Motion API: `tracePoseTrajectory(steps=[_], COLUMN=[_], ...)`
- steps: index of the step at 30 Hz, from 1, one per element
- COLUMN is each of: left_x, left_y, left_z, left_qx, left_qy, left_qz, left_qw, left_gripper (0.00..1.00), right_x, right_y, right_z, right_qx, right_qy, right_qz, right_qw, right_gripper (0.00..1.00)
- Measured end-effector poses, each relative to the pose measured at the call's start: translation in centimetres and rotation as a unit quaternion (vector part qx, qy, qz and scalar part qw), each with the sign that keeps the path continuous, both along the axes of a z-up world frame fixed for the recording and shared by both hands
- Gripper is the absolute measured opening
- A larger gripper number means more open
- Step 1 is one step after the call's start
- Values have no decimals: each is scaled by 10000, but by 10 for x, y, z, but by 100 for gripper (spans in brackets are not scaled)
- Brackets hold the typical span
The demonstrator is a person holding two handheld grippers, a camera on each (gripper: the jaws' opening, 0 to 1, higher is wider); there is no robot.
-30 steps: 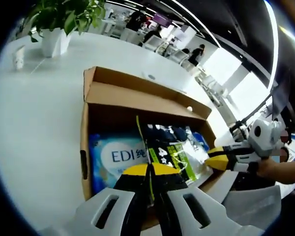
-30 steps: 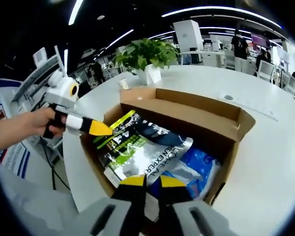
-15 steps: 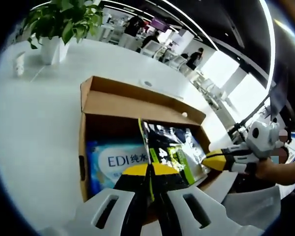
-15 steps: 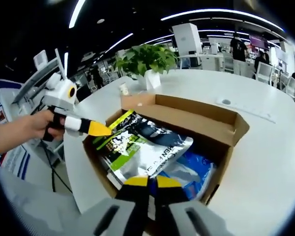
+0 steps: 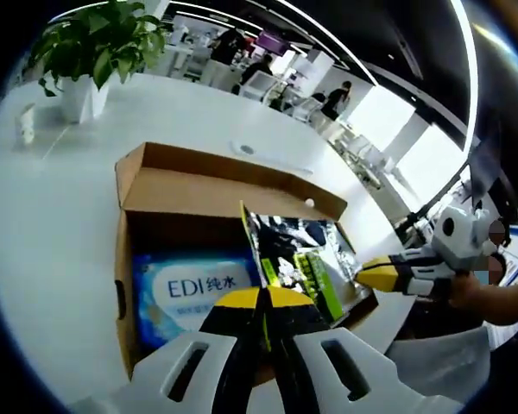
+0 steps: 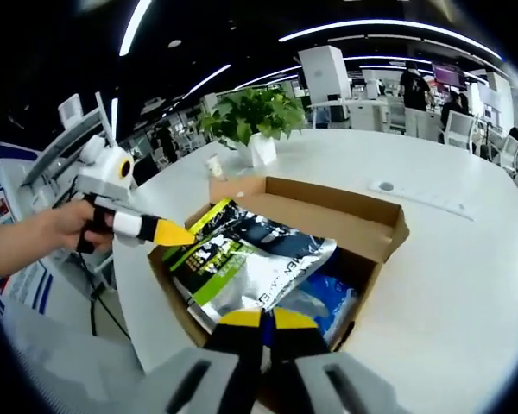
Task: Operate the shoe box by opening the lid, removing the specified soft item, and placing it in the target area until the item is outside and the box remains undamaged.
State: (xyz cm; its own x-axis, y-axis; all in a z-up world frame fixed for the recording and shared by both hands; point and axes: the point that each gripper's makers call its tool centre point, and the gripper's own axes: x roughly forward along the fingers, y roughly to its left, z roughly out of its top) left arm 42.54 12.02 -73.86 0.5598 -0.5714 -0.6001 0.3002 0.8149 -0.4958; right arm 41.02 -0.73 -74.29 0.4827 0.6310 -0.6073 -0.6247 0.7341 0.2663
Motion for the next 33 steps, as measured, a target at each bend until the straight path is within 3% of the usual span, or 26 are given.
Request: tracePoseTrajectory(steps=[14,33], left_x=[-3,1], left_y=[-33,-88], left_z=[3,8], left_qx=[142,130], left_qy=[24,68], left_qz=[-144,-407], left_qw=[9998,9991], left_gripper=[0,0], right_x=[-3,3], right_y=[-32,-88], right_z=[11,14], right_qx=[-138,-199], right_qy=[-79,-31], right_qz=[-30,-425], right_qw=[9999,9989], right_gripper=[0,0])
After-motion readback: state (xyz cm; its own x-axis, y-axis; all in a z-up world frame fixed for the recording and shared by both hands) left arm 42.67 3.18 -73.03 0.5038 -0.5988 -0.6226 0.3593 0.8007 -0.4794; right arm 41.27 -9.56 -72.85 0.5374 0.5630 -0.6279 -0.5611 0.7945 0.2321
